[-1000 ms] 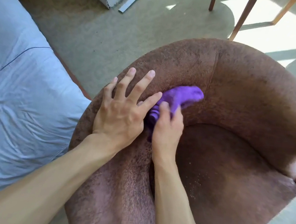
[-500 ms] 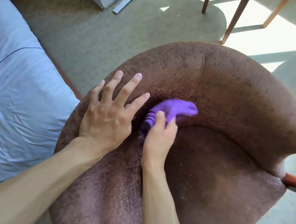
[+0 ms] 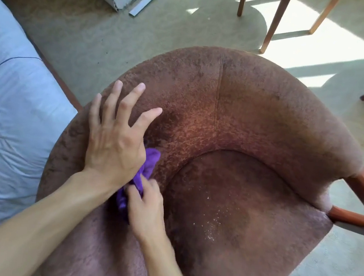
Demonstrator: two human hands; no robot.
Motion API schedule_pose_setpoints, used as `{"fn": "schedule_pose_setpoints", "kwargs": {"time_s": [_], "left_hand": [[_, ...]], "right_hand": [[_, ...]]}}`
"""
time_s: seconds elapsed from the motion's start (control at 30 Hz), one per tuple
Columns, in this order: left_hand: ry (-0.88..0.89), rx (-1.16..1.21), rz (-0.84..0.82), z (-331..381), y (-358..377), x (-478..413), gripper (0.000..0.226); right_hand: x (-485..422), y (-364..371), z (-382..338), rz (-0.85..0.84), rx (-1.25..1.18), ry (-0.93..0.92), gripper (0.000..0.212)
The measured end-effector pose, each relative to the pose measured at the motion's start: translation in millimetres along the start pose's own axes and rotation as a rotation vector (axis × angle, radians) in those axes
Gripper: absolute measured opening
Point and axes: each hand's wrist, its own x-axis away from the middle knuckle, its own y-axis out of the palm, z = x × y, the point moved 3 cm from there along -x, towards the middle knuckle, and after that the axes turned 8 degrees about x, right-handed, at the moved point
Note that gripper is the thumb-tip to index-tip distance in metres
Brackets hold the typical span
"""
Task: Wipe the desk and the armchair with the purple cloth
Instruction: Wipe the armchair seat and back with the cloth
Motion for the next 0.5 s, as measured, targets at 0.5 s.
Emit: {"fn": "schedule_pose_setpoints", "kwargs": {"time_s": [0.5], "left_hand": [[0.282,-0.272,-0.639,21,66,103,0.045]], "right_hand": [[47,-2,134,-0.185,0.311,0.419,0.023]]}}
